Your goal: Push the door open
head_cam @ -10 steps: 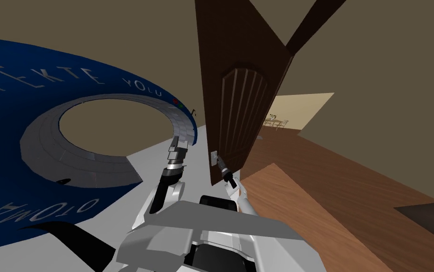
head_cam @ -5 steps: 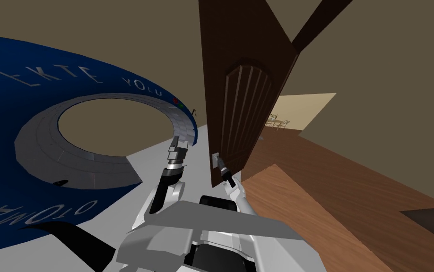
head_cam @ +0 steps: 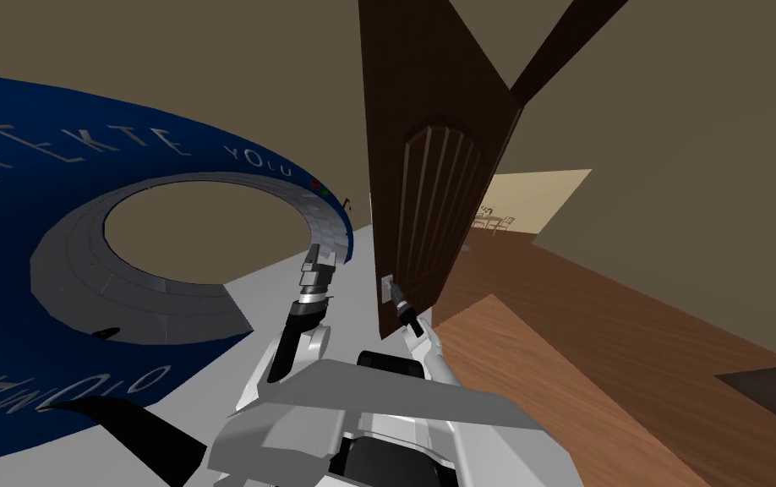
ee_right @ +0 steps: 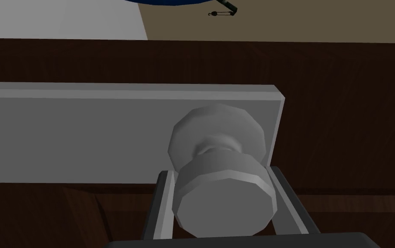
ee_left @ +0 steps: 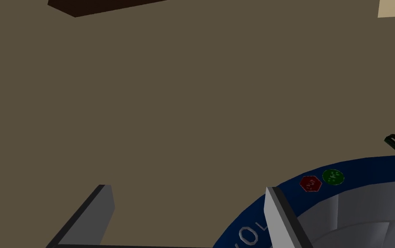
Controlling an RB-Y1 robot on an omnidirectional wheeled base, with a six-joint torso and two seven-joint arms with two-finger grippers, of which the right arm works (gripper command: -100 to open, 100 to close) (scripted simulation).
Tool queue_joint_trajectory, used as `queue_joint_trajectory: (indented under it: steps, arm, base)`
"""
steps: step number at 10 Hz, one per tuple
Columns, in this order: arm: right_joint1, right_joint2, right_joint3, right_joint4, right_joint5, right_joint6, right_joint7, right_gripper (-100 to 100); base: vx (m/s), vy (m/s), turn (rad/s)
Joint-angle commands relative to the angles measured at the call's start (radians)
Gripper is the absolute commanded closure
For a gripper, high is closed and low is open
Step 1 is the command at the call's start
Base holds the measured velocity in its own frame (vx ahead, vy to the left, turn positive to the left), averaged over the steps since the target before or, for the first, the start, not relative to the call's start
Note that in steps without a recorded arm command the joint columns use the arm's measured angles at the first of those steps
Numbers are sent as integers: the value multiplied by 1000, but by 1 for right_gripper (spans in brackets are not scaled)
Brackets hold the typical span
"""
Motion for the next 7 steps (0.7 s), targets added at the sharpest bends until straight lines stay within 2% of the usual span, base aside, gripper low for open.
queue_joint_trajectory:
  steps: [1, 4, 7]
  arm:
    - [-9, -21, -21, 2, -6, 2, 0, 100]
    - [-14, -25, -55, 7, -15, 4, 8, 100]
    - [-18, 4, -87, 11, -23, 5, 16, 100]
  base:
    - [96, 162, -67]
    - [132, 210, -71]
    - [123, 178, -84]
